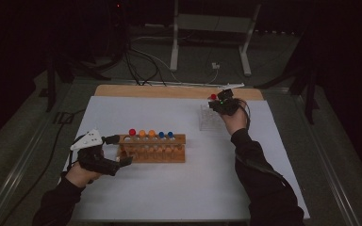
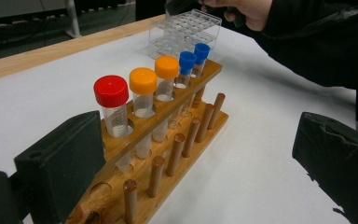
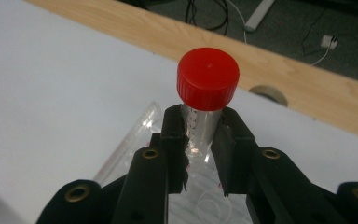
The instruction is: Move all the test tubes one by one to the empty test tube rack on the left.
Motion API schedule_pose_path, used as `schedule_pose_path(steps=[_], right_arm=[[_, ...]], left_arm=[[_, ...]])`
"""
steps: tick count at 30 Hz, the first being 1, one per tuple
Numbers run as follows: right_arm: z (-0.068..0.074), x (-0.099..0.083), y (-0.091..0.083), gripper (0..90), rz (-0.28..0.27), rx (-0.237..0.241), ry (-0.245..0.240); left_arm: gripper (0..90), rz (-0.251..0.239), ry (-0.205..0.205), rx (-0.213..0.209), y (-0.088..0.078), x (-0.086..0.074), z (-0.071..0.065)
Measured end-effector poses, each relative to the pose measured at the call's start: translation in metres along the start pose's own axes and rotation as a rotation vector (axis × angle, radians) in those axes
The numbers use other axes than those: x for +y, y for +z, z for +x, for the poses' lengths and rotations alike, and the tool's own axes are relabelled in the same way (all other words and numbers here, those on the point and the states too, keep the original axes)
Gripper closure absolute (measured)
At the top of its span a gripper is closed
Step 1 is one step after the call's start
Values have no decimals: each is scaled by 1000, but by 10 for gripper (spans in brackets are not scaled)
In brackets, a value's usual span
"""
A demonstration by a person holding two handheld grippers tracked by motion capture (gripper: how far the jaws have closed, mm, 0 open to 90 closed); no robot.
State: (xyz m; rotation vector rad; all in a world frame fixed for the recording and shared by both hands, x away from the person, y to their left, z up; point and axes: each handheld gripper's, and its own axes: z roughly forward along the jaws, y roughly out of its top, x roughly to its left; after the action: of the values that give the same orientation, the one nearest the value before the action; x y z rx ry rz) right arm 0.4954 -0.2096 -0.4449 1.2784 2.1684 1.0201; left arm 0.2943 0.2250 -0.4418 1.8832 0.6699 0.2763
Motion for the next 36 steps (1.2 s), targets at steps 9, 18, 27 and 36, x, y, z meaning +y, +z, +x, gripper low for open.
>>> schedule_pose_path(steps=[9,18,27,36], right_arm=[[3,17,-32,744,-76,-10,-40],[20,18,-69,744,-132,48,-111],[45,-14,-97,743,-123,140,-195],[71,-49,-116,743,-101,230,-262]], left_arm=[[29,-2,-4,4,-1,2,0],[29,-1,-4,-4,-1,8,-4],[29,-10,2,-14,1,16,-10],[29,8,17,-37,10,22,-18]])
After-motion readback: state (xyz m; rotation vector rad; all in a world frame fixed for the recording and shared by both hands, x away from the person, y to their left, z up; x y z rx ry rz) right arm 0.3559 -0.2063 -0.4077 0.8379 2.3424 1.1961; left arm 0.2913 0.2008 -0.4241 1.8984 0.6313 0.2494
